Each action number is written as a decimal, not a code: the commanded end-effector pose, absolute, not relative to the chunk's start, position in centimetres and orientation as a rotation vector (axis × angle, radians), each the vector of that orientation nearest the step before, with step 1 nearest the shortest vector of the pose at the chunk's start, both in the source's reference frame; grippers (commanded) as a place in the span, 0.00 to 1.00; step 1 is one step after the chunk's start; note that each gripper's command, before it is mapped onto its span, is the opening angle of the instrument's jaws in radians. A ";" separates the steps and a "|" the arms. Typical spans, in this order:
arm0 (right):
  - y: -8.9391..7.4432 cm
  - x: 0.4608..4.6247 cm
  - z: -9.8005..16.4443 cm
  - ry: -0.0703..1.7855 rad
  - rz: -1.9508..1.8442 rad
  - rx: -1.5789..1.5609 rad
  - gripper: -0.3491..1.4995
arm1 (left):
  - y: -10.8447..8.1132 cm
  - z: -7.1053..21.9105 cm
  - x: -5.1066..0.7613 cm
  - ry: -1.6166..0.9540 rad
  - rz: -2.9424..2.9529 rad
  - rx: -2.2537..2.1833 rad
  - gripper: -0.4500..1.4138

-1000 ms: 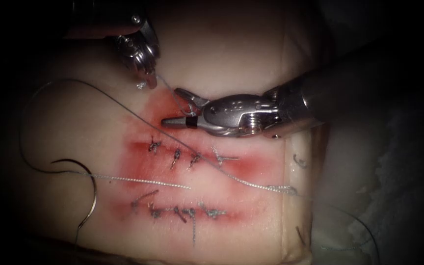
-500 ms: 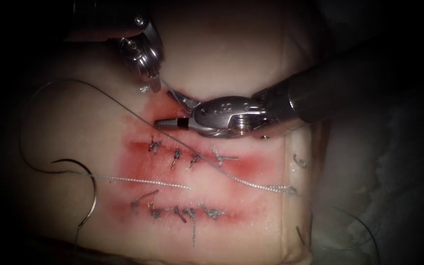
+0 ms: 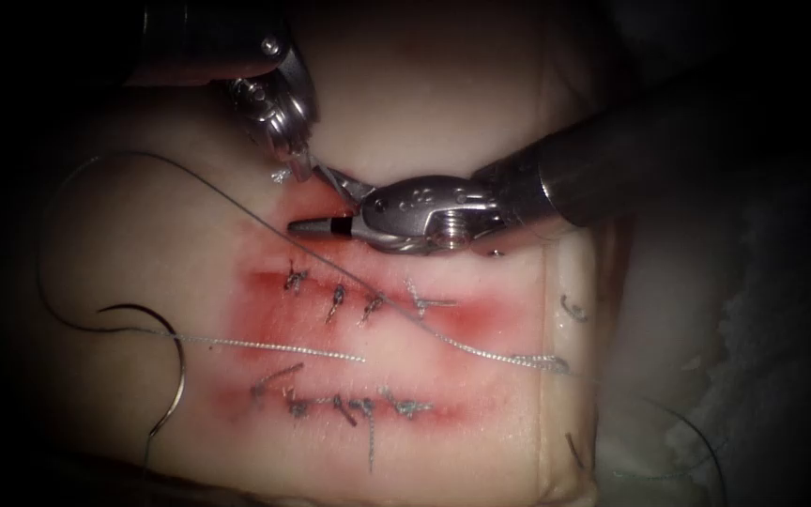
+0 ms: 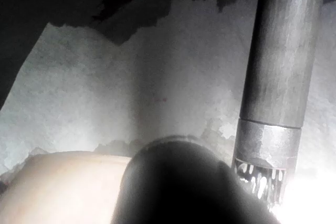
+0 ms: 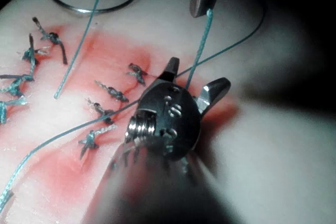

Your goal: Wound Closure

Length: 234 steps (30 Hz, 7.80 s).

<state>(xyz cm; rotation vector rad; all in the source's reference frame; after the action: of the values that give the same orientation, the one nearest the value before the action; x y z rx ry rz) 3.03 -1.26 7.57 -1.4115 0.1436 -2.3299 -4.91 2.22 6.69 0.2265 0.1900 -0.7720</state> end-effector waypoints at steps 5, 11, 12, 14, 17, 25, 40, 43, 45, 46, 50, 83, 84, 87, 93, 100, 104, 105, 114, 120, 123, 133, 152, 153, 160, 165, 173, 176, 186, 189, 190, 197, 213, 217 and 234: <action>-1.3 3.13 7.6 0.142 -2.327 -1.417 0.64 | 2.3 6.7 -4.98 0.186 -0.773 0.224 0.00; -1.3 3.15 7.6 0.144 -2.321 -1.413 0.50 | 2.3 6.7 -4.99 0.186 -0.773 0.225 0.00; -1.2 3.16 7.6 0.166 -2.308 -1.410 0.45 | 2.3 6.7 -4.99 0.186 -0.772 0.225 0.00; -1.2 3.16 7.6 0.188 -2.296 -1.408 0.42 | 2.3 6.7 -4.99 0.186 -0.773 0.225 0.00; -1.2 3.17 7.6 0.216 -2.273 -1.399 0.31 | 2.3 6.7 -5.01 0.187 -0.773 0.225 0.00; -1.2 3.18 7.6 0.253 -2.240 -1.380 0.07 | 2.3 6.7 -5.01 0.187 -0.773 0.225 0.00; -0.9 2.75 7.1 0.139 -2.188 -1.463 0.91 | 2.5 6.6 -4.80 0.174 -0.748 0.210 0.00; -0.5 2.16 6.6 0.017 -2.117 -1.560 0.96 | 2.6 6.5 -4.65 0.168 -0.765 0.203 0.00; -0.5 2.01 6.5 0.010 -2.112 -1.555 0.96 | 2.7 6.5 -4.61 0.167 -0.772 0.203 0.00; -0.4 1.71 6.4 -0.014 -2.100 -1.527 0.96 | 2.7 6.4 -4.56 0.165 -0.787 0.207 0.00; -0.2 1.23 6.3 -0.044 -2.082 -1.491 0.96 | 2.7 6.5 -4.54 0.164 -0.788 0.207 0.00; 0.2 -0.19 6.6 -0.246 -2.035 -1.346 0.94 | 1.8 6.8 -7.00 -0.241 -0.691 0.447 0.60; 0.2 -0.18 6.6 -0.247 -2.035 -1.346 0.94 | 1.9 6.8 -7.04 -0.265 -0.578 0.430 0.77; 0.2 -0.18 6.6 -0.247 -2.035 -1.346 0.94 | 1.9 6.9 -7.10 -0.321 -0.432 0.390 0.91; 0.2 -0.17 6.6 -0.247 -2.035 -1.346 0.94 | 1.8 7.1 -7.19 -0.383 -0.368 0.351 0.95; 0.2 -0.17 6.6 -0.248 -2.035 -1.346 0.93 | 1.6 7.3 -7.21 -0.484 -0.487 0.522 0.89; 0.2 -0.15 6.6 -0.250 -2.035 -1.345 0.92 | 1.5 7.5 -7.25 -0.513 -0.576 0.614 0.86; 0.2 -0.14 6.6 -0.250 -2.035 -1.345 0.92 | 1.5 7.5 -7.25 -0.513 -0.589 0.628 0.86; 0.1 -0.01 6.6 -0.254 -2.022 -1.336 0.89 | 2.4 7.0 -6.73 -0.575 -0.676 0.673 0.82; -0.1 0.18 6.6 -0.242 -1.985 -1.326 0.88 | 2.5 6.9 -6.23 -0.626 -0.638 0.668 0.76; -0.2 0.36 6.7 -0.211 -2.000 -1.364 0.88 | 2.4 7.0 -5.61 -0.587 -0.629 0.684 0.86; -0.4 0.67 6.7 -0.173 -1.982 -1.382 0.88 | 1.6 7.0 -3.92 -0.248 -1.146 0.570 0.62; -0.6 0.91 6.7 -0.142 -1.970 -1.401 0.87 | 0.7 7.1 -2.88 -0.233 -1.051 0.755 0.68; -0.6 0.91 6.7 -0.142 -1.970 -1.401 0.87 | 0.7 7.1 -2.88 -0.233 -1.051 0.755 0.68; -0.6 0.93 6.7 -0.140 -1.967 -1.402 0.87 | 0.9 7.2 -3.03 -0.327 -0.412 0.502 0.64; -0.7 0.96 6.7 -0.134 -1.964 -1.405 0.87 | 1.0 7.3 -3.12 -0.332 -0.086 0.381 0.61; -0.7 1.03 6.7 -0.110 -1.971 -1.426 0.87 | 1.0 7.7 -3.08 -0.341 0.012 0.302 0.55; -0.7 1.03 6.7 -0.110 -1.971 -1.426 0.87 | 1.0 7.7 -3.06 -0.337 0.016 0.312 0.57; -0.7 1.03 6.7 -0.105 -1.967 -1.425 0.87 | 1.0 7.2 -2.98 -0.353 -0.158 0.408 0.59; -0.8 1.03 6.8 -0.106 -1.968 -1.427 0.87 | 1.1 7.0 -3.01 -0.301 -0.479 0.461 0.66; -0.8 1.03 6.8 -0.107 -1.968 -1.428 0.87 | 1.1 7.0 -3.01 -0.291 -0.526 0.469 0.66; -0.8 1.04 6.8 -0.103 -1.965 -1.428 0.87 | 1.1 7.2 -3.02 -0.251 -0.734 0.434 0.59; -0.8 1.07 6.8 -0.089 -1.959 -1.432 0.87 | 0.9 7.7 -3.13 -0.283 0.009 0.328 0.50; -0.8 1.08 6.8 -0.083 -1.962 -1.437 0.87 | 0.8 7.7 -3.13 -0.266 0.034 0.347 0.18; -0.8 1.08 6.7 -0.075 -1.960 -1.436 0.87 | 1.1 7.4 -3.09 -0.060 -0.870 0.251 0.00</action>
<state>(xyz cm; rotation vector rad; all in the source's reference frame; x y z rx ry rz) 1.01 -0.78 6.68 -1.4318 -0.0756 -1.9619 -3.02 1.09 7.36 0.2160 -0.0371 -0.9356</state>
